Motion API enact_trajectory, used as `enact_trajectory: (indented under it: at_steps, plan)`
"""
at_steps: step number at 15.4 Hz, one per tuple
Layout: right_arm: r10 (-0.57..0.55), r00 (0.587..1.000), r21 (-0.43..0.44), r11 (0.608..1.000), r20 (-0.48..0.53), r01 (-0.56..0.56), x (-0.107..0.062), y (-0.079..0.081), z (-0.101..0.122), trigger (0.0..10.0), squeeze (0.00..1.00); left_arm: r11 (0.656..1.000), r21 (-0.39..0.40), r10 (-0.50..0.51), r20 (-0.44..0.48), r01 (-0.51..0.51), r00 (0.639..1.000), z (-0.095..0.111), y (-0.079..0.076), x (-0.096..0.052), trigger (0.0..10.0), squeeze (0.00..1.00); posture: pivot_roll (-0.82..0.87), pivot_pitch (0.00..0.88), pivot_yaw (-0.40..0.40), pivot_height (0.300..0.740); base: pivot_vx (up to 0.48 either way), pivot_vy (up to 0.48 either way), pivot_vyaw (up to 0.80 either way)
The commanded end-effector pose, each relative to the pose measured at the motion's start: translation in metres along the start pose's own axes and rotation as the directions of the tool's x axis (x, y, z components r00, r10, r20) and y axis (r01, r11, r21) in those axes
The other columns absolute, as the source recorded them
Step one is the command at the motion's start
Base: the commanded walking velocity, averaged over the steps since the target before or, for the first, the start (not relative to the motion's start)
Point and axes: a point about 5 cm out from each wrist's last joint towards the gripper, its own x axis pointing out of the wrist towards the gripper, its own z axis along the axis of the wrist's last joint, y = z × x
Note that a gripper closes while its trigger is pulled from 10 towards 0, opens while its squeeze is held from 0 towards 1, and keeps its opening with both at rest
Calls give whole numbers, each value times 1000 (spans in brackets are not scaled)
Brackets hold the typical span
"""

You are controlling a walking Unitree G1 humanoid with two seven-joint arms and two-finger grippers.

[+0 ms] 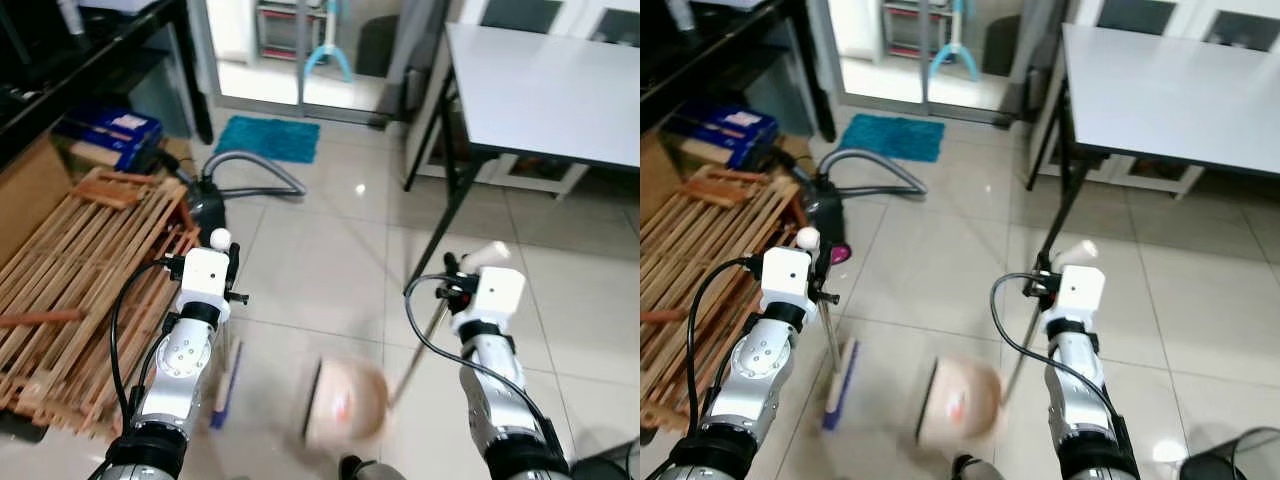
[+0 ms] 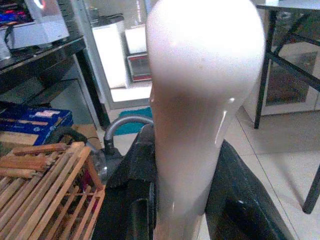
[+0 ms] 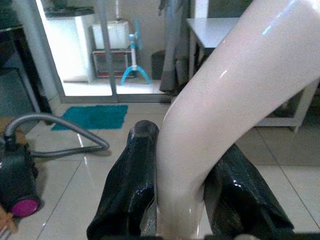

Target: Sweep floor

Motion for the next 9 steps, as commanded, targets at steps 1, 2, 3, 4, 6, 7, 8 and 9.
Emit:
enact_trajectory:
  at_steps: [1,2,3,4,6,7,8,9]
  plan:
    - [-24,999,9,1000,33,24,-1,-7,6,10000,0,999,14,-29,17,29,999,5,-4,0,10000,0,2,52,8,740,0,0,-800]
    - [-40,998,-3,999,45,40,-1,-15,12,10000,0,1000,-25,-14,21,14,1000,11,-6,8,10000,0,-23,63,14,740,0,0,-800]
    - [-57,998,-15,998,41,58,-1,-22,14,10000,0,999,-28,-21,5,22,1000,8,-11,9,10000,0,-21,87,24,740,0,0,-800]
    - [-76,996,-25,997,44,77,-5,-26,13,10000,0,999,-35,-23,-11,23,1000,5,-13,4,10000,0,-30,71,47,740,0,0,-800]
    - [-128,991,-34,991,45,130,-15,-30,10,10000,0,1000,-19,-19,-31,19,999,-3,-11,-6,10000,0,-22,57,51,740,0,0,-781]
    - [-140,990,-39,989,16,141,-17,-31,5,10000,0,1000,-18,-2,-57,1,998,-7,-8,-10,10000,0,-27,72,51,740,0,0,-775]
    - [-141,990,-26,990,3,141,-18,-28,4,10000,0,1000,-9,-6,-49,6,999,-6,-5,-12,10000,0,-20,51,29,740,0,0,-769]
    - [-112,993,-30,993,-27,111,-14,-23,0,10000,0,999,-1,42,-52,-42,998,-5,2,-12,10000,0,-2,62,15,740,0,0,-756]
